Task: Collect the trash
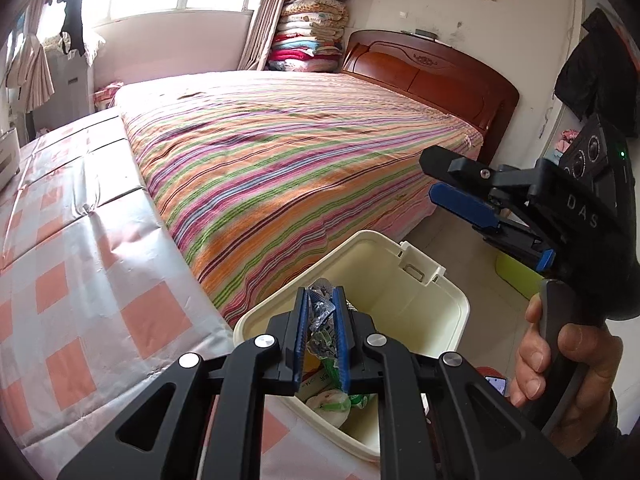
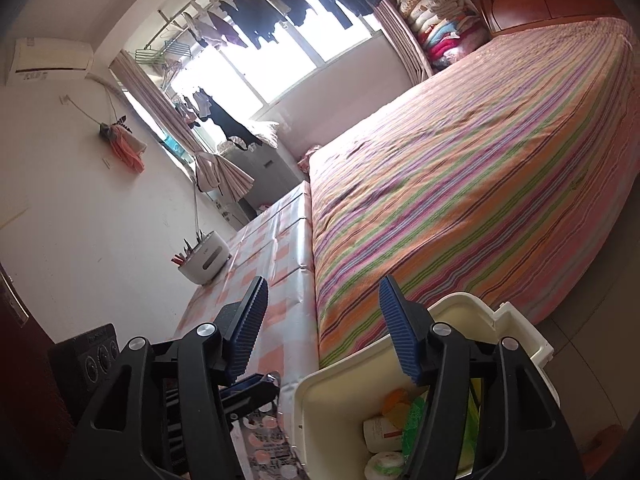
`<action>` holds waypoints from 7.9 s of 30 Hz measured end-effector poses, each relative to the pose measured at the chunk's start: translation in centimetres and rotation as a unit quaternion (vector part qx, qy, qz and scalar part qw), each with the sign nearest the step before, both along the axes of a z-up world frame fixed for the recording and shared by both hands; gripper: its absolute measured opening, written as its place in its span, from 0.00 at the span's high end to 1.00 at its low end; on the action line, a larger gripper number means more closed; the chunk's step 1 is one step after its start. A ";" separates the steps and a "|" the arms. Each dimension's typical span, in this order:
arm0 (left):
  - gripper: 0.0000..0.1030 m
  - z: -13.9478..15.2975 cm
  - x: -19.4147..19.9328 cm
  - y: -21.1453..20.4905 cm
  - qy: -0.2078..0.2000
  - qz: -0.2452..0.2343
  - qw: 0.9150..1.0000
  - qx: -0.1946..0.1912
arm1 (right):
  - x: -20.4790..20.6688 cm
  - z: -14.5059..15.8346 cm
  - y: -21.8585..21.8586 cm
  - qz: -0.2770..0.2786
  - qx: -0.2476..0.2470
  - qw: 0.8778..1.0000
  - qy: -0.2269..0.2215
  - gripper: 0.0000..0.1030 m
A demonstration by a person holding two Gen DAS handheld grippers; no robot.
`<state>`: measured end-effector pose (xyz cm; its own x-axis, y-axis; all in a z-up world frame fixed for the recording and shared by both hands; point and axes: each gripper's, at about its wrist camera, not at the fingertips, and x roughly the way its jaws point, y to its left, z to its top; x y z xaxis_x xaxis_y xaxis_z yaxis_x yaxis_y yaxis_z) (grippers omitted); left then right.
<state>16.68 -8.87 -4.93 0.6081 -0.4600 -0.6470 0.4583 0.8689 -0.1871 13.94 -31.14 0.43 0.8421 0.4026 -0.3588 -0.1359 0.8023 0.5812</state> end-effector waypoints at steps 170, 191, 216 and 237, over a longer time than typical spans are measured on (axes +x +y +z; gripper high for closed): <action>0.18 0.1 -3.1 13.7 0.007 0.160 0.985 -0.063 | 0.8 -5.3 6.2 -0.043 -0.067 0.993 0.091 0.34; 0.18 -0.6 -4.7 5.2 -0.012 0.051 0.998 -0.024 | -3.0 -1.3 5.5 -0.109 -0.095 0.989 -0.036 0.21; 0.18 -1.9 -5.1 3.2 -0.003 0.046 0.999 0.014 | -2.2 -4.8 6.1 -0.101 -0.115 0.988 0.008 0.20; 0.18 0.1 -5.5 10.0 -0.044 0.189 0.980 0.043 | -2.8 -5.2 13.2 -0.039 -0.181 0.983 0.004 0.13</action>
<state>11.22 1.11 -4.85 0.7795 -0.1380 -0.6110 0.1120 0.9904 -0.0808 11.18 -17.90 -4.75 0.8620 0.1823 -0.4731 -0.0629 0.9644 0.2570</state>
